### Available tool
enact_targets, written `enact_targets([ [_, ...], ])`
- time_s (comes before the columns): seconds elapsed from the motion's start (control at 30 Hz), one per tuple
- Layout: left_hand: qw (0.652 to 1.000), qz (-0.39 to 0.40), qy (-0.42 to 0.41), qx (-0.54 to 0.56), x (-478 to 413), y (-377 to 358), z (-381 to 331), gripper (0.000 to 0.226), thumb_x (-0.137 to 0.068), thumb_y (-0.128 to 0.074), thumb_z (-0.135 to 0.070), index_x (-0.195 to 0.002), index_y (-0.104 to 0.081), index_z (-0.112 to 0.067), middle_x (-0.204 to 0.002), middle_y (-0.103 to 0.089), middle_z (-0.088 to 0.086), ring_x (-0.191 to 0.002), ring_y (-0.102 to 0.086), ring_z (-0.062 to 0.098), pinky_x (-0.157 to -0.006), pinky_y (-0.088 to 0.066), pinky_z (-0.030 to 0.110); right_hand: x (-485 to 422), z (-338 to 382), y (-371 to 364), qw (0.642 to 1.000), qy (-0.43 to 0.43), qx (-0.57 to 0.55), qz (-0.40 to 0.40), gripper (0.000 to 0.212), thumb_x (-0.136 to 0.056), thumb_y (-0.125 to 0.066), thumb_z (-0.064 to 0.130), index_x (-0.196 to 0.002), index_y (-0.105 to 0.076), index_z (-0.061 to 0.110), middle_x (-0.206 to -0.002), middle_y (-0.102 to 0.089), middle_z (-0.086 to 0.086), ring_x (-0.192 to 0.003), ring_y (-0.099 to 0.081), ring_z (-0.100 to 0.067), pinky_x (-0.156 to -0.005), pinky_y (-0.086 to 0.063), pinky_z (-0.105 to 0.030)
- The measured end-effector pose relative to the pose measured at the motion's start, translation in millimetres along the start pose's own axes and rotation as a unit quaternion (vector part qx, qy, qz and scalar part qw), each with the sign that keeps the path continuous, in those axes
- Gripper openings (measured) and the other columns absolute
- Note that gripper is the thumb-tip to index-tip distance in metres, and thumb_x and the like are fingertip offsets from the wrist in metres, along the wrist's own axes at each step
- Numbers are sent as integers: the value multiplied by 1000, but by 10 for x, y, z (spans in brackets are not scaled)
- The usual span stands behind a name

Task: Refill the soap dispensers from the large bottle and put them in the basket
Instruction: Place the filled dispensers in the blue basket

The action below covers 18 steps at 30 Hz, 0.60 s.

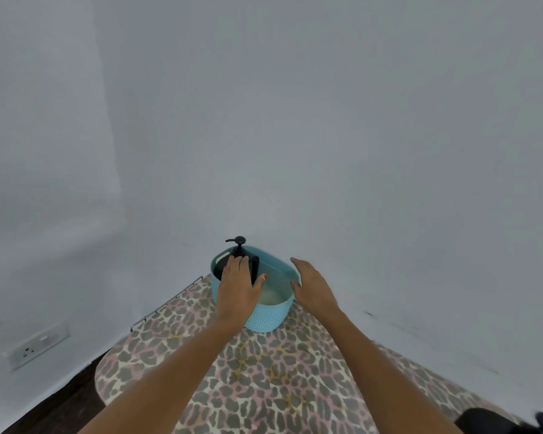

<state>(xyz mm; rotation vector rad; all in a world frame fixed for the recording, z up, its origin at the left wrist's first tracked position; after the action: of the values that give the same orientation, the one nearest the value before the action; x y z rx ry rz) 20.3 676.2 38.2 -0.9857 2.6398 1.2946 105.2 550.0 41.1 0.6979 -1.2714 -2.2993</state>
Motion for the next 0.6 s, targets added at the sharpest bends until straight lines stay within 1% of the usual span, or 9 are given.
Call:
enact_targets([
  [0.1,999,31,-30,4,195,-137,-321,60,-95,-42,-36,-143,-22,-7,-153,-23,8,-144,-12,19,-116,-20,32,276,-190,253,999,-12,18,-30,49,-93,-45,9,-140,-32,11,-144,-38,-7,-130,-38,-21,-107,-27,-27],
  [0.3,992,95,-74,31,619,-487,-1016,59,-96,-39,-37,-144,-18,-10,-154,-19,8,-143,-16,20,-111,-28,34,870,-634,809,995,-57,43,-76,43,-92,-46,9,-134,-40,12,-135,-47,-7,-123,-44,-22,-103,-33,-29],
  [0.43,985,132,-105,41,909,-763,-1432,61,-96,-38,-39,-146,-14,-13,-155,-16,6,-145,-10,17,-113,-21,35,1274,-920,1221,988,-88,41,-117,37,-92,-47,8,-129,-47,11,-128,-53,-6,-118,-48,-21,-99,-35,-28],
  [0.6,972,172,-149,57,1241,-1100,-1935,61,-96,-38,-38,-146,-11,-14,-155,-16,5,-145,-10,17,-113,-21,34,1776,-1295,1754,977,-127,48,-167,30,-91,-48,9,-120,-54,10,-120,-58,-6,-110,-54,-21,-93,-40,-28],
])
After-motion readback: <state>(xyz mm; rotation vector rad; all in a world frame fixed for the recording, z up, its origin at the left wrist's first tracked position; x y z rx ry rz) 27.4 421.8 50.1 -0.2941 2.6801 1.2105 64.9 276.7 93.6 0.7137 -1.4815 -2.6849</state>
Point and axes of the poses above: each hand's wrist, its own x-axis away from the middle knuckle, its own y-axis out of the back of the hand, z = x × y, the point moved 9 cm from there along -x, towards the middle knuckle
